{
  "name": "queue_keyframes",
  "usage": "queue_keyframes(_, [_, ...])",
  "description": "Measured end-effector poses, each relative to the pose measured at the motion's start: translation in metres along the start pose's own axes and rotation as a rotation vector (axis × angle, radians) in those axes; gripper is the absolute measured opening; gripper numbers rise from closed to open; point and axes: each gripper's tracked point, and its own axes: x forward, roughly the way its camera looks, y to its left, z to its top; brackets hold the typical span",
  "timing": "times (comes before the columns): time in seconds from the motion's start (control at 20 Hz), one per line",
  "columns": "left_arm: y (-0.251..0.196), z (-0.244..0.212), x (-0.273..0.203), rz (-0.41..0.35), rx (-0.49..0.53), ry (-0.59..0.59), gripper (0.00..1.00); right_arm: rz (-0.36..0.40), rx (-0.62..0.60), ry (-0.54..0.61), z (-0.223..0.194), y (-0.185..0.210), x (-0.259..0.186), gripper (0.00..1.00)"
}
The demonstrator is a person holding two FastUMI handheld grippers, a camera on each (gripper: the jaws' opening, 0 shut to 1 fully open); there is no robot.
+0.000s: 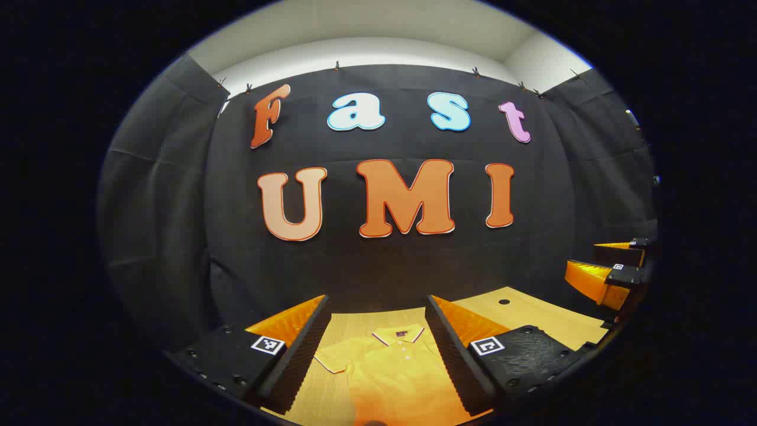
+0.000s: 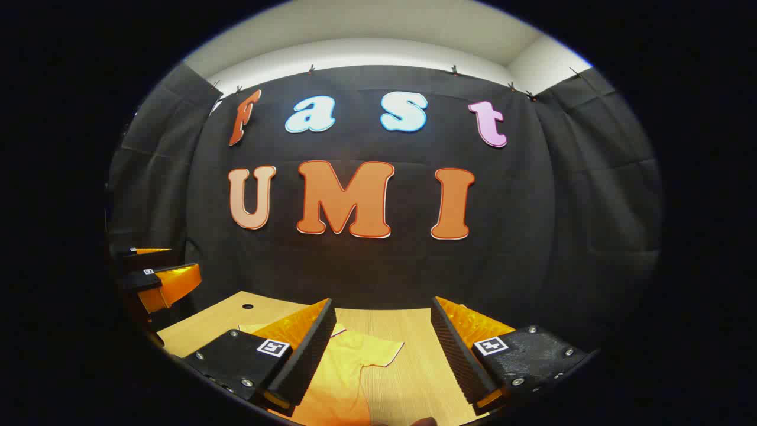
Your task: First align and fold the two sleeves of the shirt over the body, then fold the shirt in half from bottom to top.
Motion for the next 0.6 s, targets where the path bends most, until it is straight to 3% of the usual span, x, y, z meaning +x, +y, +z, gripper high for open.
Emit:
queue_keyframes(0.4, [-0.003,0.001,-0.004,0.041,-0.001,-0.010,0.97,0.132,0.009,0.026,-0.004,0.035,0.024,0.98])
queue_keyframes(0.6, [-0.005,0.004,-0.003,0.043,0.010,-0.017,0.97,0.147,0.013,0.032,-0.009,0.035,0.026,0.98])
